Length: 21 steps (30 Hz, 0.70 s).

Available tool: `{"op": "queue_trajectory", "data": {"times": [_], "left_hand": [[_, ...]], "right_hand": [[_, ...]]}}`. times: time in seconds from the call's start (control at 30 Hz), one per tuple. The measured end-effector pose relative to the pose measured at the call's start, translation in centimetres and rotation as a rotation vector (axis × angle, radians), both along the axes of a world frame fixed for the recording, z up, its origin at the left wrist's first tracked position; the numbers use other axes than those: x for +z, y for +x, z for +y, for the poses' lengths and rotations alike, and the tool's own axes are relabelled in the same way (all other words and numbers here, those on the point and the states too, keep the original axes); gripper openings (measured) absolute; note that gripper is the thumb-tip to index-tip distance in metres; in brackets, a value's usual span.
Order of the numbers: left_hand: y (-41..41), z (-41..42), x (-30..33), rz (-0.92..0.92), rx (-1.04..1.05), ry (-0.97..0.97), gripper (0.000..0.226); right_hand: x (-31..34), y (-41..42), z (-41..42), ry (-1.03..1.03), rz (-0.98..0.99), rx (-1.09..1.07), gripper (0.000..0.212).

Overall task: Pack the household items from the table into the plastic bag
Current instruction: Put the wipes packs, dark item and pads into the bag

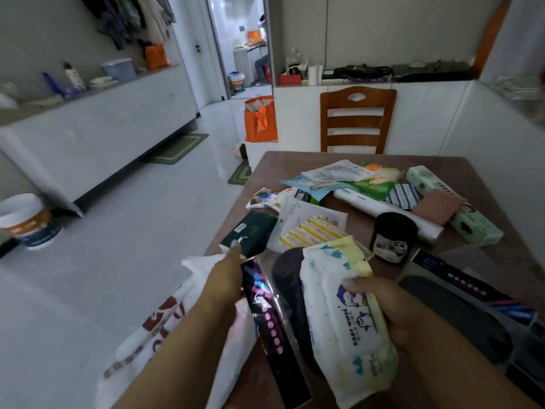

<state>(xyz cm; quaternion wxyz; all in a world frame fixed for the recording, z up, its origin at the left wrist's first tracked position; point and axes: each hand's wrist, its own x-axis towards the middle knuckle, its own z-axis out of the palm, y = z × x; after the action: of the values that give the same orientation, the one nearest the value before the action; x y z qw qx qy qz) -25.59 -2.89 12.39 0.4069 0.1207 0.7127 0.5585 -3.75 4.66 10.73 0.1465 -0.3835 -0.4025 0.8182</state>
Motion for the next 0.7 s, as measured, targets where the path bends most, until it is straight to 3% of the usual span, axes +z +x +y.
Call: {"op": "queue_trajectory", "data": {"times": [0.1, 0.27, 0.47, 0.7], "left_hand": [[-4.0, -3.2, 0.0, 0.097, 0.031, -0.058, 0.056], [-8.5, -8.8, 0.7, 0.276, -0.017, -0.224, 0.062], [-11.1, -14.2, 0.0, 0.470, -0.089, -0.498, 0.077], [-10.0, -15.4, -0.4, 0.375, -0.197, -0.473, 0.075]], "right_hand": [[0.8, -2.0, -2.9, -0.014, 0.009, 0.150, 0.040], [0.2, -5.5, -6.8, -0.056, -0.005, 0.290, 0.039], [-1.6, -10.0, -9.6, -0.092, -0.095, 0.313, 0.028], [-3.4, -11.2, -9.6, -0.048, -0.314, 0.226, 0.019]]}}
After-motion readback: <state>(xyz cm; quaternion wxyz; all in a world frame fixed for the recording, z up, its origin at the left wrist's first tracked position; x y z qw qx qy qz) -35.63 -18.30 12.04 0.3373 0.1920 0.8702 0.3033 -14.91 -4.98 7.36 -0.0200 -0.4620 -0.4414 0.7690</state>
